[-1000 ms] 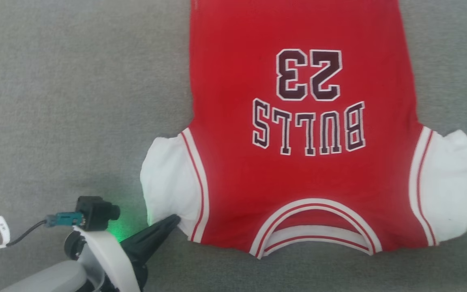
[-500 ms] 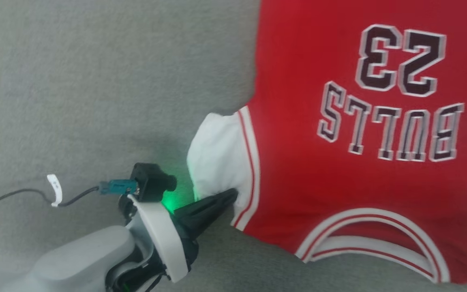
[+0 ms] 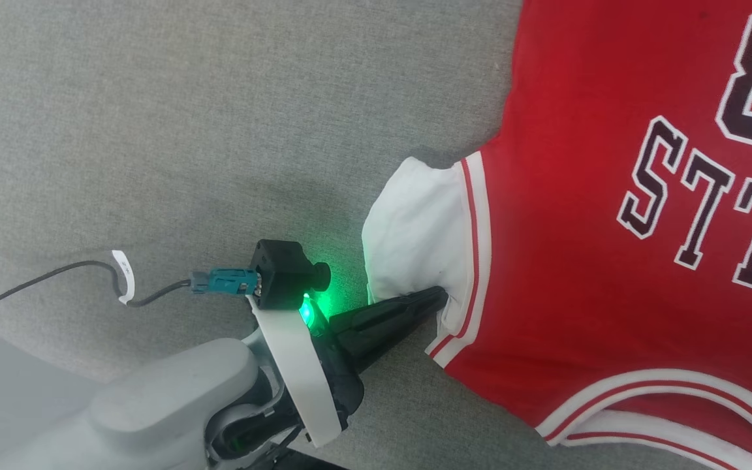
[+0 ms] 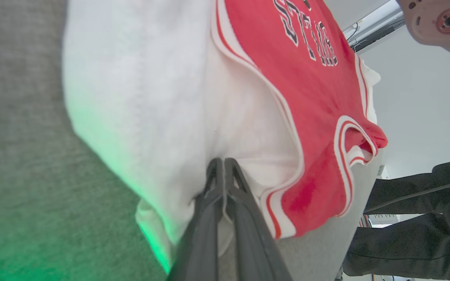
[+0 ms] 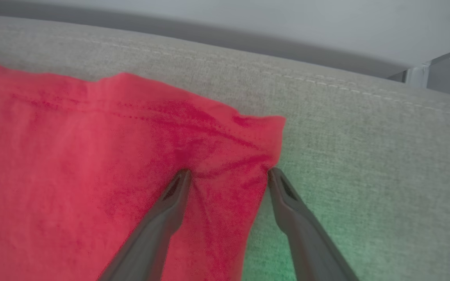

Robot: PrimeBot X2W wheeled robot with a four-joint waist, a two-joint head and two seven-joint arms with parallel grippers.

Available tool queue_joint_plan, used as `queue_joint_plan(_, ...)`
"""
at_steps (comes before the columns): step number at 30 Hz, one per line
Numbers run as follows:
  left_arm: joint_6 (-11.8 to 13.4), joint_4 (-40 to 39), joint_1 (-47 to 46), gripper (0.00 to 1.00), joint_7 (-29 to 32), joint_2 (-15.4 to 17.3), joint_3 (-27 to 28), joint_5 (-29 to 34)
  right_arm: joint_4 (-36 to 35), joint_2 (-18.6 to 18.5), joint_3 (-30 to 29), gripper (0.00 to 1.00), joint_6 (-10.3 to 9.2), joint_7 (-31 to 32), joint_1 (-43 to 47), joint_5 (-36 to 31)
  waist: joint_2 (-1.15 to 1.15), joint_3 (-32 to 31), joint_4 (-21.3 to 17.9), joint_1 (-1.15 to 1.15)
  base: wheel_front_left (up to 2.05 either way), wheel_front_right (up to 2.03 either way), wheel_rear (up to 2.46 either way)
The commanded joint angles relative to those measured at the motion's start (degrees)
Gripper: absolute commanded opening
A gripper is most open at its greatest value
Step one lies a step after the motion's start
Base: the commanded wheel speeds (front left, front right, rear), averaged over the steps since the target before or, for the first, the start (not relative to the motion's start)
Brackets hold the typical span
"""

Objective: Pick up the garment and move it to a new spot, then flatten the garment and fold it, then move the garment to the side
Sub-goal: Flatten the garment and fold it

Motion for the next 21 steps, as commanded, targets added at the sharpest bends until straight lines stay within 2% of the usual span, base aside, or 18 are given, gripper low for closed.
queue_joint_plan(1, 1.2, 5.1, 2.0, 0.0, 1.4, -1.8, -2.0, -1.0, 2.1, 2.2, 0.6, 1.0, 0.02, 1.4, 1.6, -1.1, -0.01, 0.4, 0.4, 0.0, 0.0, 0.0, 0.0)
queue_joint_plan(3, 1.2, 5.2, 2.0, 0.0, 1.3, -1.9, -2.0, -1.1, 2.4, 2.9, 0.7, 1.0, 0.03, 1.8, 1.8, -1.8, -0.01, 0.3, 0.3, 0.0, 0.0, 0.0, 0.0)
queue_joint_plan(4, 1.2, 5.4, 1.8, 0.0, 1.0, -2.1, -2.0, -1.1, 2.5, 3.2, 0.7, 0.46, 0.04, 1.9, 1.9, -2.3, -0.01, 0.2, 0.1, 0.0, 0.0, 0.0, 0.0)
queue_joint_plan(5, 1.2, 5.5, 1.7, 0.0, 0.9, -2.2, -1.9, -1.1, 2.6, 3.3, 0.4, 0.0, 0.04, 1.5, 1.9, -2.9, -0.01, -0.1, -0.1, 0.0, 0.0, 0.0, 0.0)
queue_joint_plan(9, 1.2, 6.2, 1.8, 0.0, -0.6, -1.6, -1.6, -1.9, 1.4, 2.7, -1.4, 0.0, 0.01, -2.2, 2.6, -3.5, -0.01, -2.9, -1.8, 0.0, 0.0, 0.0, 0.0)
queue_joint_plan(13, 1.2, 6.7, 3.6, 0.0, -1.6, 1.1, -0.9, -2.2, -4.5, 1.3, -1.3, 0.0, 0.01, -5.6, 7.2, -0.3, -0.01, -7.6, -4.6, 0.0, 0.0, 0.0, 0.0)
queue_joint_plan(16, 1.1, 6.3, 5.8, 0.0, -1.9, 3.3, 1.1, -2.6, -10.8, -2.2, -0.9, 0.0, 0.01, -6.1, 14.6, 4.3, -0.01, -11.0, -6.7, 0.0, 0.0, 0.0, 0.0)
queue_joint_plan(21, 0.7, 4.0, 10.2, 0.0, -2.0, 4.6, 6.0, -1.4, -22.3, -9.5, -3.1, 0.0, 0.01, -7.3, 30.8, 13.8, -0.01, -15.6, -9.6, 0.0, 0.0, 0.0, 0.0)
